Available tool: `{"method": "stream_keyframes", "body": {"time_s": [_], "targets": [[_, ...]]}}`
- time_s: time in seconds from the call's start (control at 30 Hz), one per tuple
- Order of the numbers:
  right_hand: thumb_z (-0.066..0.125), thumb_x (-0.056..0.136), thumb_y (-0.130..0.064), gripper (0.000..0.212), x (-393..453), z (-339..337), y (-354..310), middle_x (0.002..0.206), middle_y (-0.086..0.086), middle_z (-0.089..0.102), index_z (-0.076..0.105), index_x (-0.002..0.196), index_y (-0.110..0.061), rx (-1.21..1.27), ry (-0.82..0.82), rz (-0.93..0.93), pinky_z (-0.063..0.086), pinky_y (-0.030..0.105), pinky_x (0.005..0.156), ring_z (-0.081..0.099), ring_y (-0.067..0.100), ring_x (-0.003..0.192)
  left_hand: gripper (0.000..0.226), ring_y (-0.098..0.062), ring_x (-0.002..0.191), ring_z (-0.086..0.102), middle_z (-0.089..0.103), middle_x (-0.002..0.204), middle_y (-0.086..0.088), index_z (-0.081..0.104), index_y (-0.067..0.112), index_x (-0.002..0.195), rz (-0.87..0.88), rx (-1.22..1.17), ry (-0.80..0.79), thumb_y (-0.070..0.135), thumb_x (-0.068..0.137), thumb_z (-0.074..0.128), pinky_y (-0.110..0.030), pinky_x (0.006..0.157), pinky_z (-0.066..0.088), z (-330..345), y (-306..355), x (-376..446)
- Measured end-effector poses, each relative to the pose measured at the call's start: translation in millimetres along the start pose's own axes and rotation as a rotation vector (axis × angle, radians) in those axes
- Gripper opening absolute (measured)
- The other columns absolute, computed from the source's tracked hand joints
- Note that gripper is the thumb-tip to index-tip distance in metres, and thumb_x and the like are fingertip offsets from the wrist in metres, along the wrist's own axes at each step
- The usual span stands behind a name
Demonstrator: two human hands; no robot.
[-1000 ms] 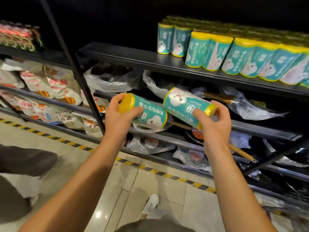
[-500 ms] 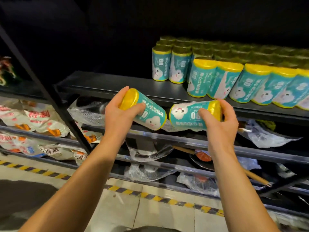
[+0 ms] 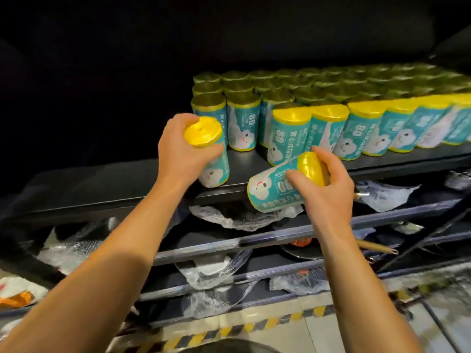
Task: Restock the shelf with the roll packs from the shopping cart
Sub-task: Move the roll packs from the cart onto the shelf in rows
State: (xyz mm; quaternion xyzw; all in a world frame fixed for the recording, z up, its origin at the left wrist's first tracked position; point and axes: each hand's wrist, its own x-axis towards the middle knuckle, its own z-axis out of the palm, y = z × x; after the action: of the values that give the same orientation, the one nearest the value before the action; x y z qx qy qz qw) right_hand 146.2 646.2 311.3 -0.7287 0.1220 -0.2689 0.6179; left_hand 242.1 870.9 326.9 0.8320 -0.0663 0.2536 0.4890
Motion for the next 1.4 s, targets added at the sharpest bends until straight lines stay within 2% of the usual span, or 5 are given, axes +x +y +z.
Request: {"method": "stream_keyframes", "body": {"time_s": [0.4,0.6,0.8,0.97,1.4], "targets": [[0.085,0.071,-0.024,0.072,43,62,-42,0.125,-0.006,0.042,0.053,0.135,-0.018,-0.418,-0.093,-0.346,0.029,-0.004,0.085,0.042,0.003,0.112,0.087,0.003,0.106,0.058,0.054,0.124,0.005,0.037,0.018,0.139,0.166,-0.125,-0.179,0.029,0.07,0.088,-0.013,0.088,0.048,2,-35,23],[0.086,0.073,-0.028,0.068,60,95,-27,0.119,-0.003,0.041,0.043,0.124,-0.013,-0.537,-0.276,-0.296,0.034,0.007,0.074,0.043,0.013,0.108,0.08,-0.001,0.102,0.064,0.063,0.114,0.006,0.042,0.017,0.127,0.107,-0.155,-0.206,0.041,0.066,0.088,-0.032,0.087,0.056,2,-47,30],[0.084,0.073,-0.036,0.081,35,97,0,0.136,0.003,0.037,0.043,0.139,-0.012,-0.424,-0.047,-0.391,0.035,0.026,0.108,0.038,0.017,0.13,0.089,-0.006,0.121,0.054,0.05,0.137,0.004,0.038,0.02,0.141,0.123,-0.177,-0.232,0.049,0.07,0.083,-0.025,0.097,0.05,1,-56,22],[0.085,0.071,-0.029,0.08,3,122,28,0.124,0.0,0.034,0.039,0.132,-0.005,-0.335,0.193,-0.3,0.046,0.047,0.1,0.047,0.027,0.118,0.096,-0.012,0.119,0.055,0.048,0.135,-0.002,0.035,0.019,0.139,0.062,-0.154,-0.211,0.049,0.061,0.083,-0.036,0.094,0.054,2,-68,6],[0.081,0.08,-0.024,0.064,17,137,40,0.122,-0.001,0.044,0.044,0.131,-0.013,-0.334,0.289,-0.224,0.048,0.05,0.098,0.053,0.028,0.114,0.072,-0.004,0.106,0.06,0.059,0.122,0.007,0.047,0.014,0.131,-0.017,-0.136,-0.212,0.034,0.073,0.084,-0.04,0.09,0.057,19,-66,15]]}}
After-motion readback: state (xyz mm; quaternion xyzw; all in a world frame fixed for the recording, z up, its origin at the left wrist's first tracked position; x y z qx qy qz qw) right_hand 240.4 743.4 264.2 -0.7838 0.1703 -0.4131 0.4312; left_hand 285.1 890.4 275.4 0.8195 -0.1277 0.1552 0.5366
